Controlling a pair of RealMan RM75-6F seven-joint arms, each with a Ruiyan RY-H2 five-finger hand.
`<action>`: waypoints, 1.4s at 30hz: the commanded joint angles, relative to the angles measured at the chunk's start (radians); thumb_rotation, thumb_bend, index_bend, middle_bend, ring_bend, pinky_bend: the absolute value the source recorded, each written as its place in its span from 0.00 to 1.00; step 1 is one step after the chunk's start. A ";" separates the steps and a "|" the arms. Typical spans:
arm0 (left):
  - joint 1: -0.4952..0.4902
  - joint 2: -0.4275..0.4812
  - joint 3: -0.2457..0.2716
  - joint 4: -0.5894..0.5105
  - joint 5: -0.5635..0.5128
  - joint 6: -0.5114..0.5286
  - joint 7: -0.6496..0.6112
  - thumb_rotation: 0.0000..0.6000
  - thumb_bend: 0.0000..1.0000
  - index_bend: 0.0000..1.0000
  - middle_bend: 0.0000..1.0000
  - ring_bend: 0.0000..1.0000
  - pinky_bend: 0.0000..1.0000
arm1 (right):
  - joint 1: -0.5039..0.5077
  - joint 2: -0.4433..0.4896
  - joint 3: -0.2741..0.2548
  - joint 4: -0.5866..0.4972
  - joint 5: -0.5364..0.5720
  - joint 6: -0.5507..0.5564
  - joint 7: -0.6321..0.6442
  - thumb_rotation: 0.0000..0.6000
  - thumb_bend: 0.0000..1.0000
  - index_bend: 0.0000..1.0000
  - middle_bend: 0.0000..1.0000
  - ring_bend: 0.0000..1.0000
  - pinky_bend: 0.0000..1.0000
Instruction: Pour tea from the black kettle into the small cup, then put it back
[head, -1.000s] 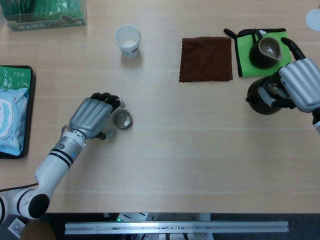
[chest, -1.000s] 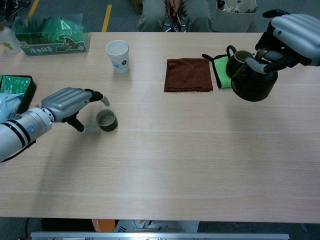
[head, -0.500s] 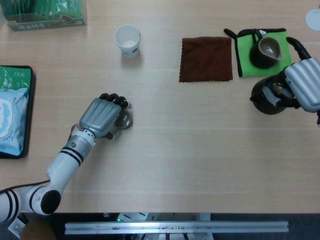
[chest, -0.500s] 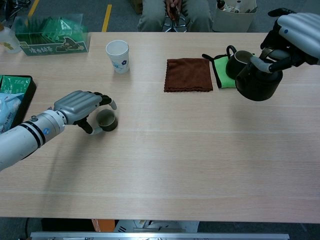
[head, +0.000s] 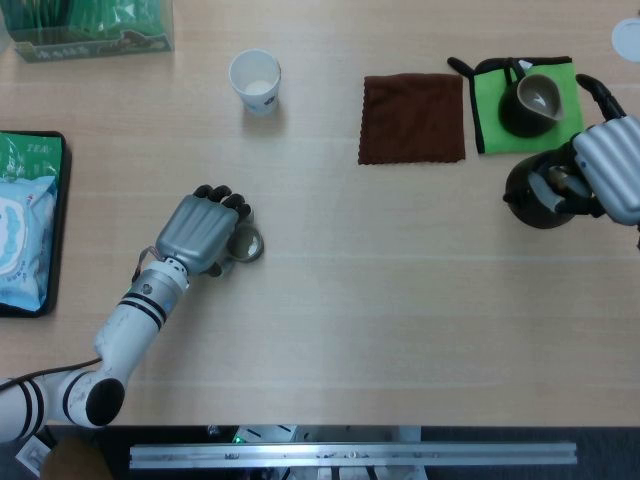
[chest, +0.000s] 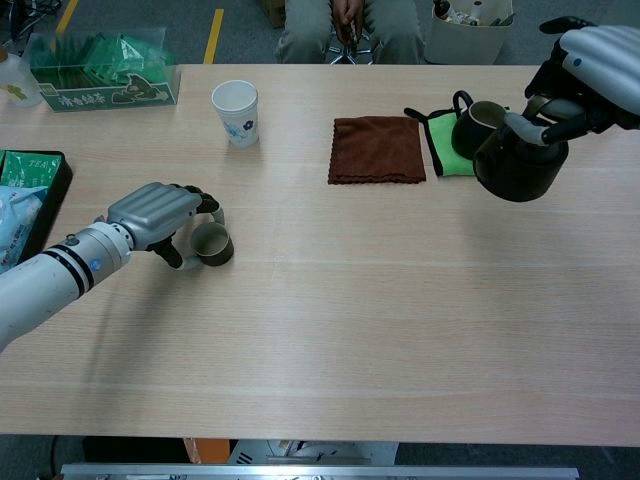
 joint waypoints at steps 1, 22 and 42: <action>-0.002 -0.002 -0.004 -0.004 -0.003 -0.001 -0.011 1.00 0.27 0.36 0.26 0.17 0.19 | -0.001 0.000 0.000 0.000 0.000 0.001 0.000 0.79 0.39 1.00 0.91 0.88 0.02; -0.099 -0.075 -0.076 -0.010 -0.123 -0.035 0.026 1.00 0.27 0.38 0.26 0.17 0.19 | -0.008 0.014 0.004 0.005 0.004 0.005 0.014 0.80 0.39 1.00 0.91 0.88 0.02; -0.167 -0.147 -0.077 0.044 -0.268 -0.019 0.116 1.00 0.27 0.28 0.25 0.17 0.20 | -0.019 0.029 0.003 0.007 -0.004 0.012 0.039 0.80 0.39 1.00 0.91 0.88 0.02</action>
